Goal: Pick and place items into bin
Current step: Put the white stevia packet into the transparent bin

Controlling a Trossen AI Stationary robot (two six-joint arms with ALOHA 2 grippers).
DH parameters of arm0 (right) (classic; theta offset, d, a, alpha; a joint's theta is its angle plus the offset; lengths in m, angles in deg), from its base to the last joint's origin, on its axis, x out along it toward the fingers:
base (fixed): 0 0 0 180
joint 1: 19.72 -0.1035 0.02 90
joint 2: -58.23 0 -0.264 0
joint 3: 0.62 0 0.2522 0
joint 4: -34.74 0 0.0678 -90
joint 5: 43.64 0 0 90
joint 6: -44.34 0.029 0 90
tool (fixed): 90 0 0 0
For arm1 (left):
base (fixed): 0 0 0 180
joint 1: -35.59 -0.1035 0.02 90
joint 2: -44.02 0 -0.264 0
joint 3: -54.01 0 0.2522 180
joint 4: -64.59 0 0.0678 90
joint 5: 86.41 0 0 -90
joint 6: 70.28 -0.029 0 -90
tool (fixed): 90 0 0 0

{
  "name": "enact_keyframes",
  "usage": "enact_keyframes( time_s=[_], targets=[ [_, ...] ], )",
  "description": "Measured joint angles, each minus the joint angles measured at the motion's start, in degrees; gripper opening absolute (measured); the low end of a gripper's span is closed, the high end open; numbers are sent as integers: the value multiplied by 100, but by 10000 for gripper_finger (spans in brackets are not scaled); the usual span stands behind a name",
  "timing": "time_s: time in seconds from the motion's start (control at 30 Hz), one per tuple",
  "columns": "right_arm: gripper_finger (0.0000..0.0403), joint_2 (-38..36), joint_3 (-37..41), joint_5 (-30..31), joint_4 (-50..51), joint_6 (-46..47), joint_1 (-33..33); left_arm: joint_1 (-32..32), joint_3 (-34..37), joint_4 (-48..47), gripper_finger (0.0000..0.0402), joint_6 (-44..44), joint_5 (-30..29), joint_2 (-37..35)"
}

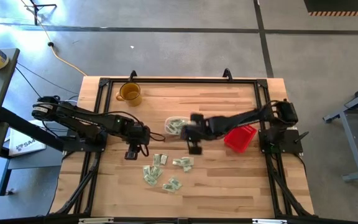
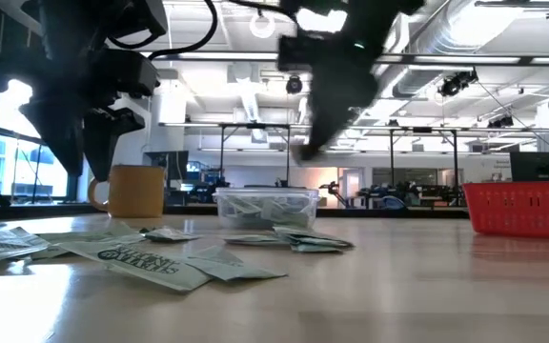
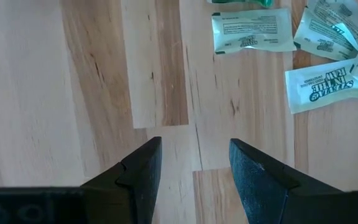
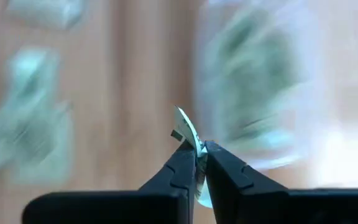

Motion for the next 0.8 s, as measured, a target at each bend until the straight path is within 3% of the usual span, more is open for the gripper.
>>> enact_keyframes(
  time_s=[0.1,0.27,0.37,0.47,0.67,0.8],
  targets=[
    [25,31,-414,188,-287,-2,431,2,-27,-33,221,153,-336,-74],
    [5,385,-549,-969,-597,-314,1150,2,-248,135,220,193,-1188,-500],
    [21,647,-530,-1653,-529,-275,1394,0,-260,234,221,244,-1336,-898],
    [65,727,-548,-1960,-601,-256,1465,0,-223,283,221,341,-1327,-1171],
    [197,600,-542,-1529,-378,225,1342,0,256,1041,221,265,-585,-1116],
    [284,324,-544,-1320,341,-59,1199,-2,608,1837,221,307,-97,-855]
  ],
)
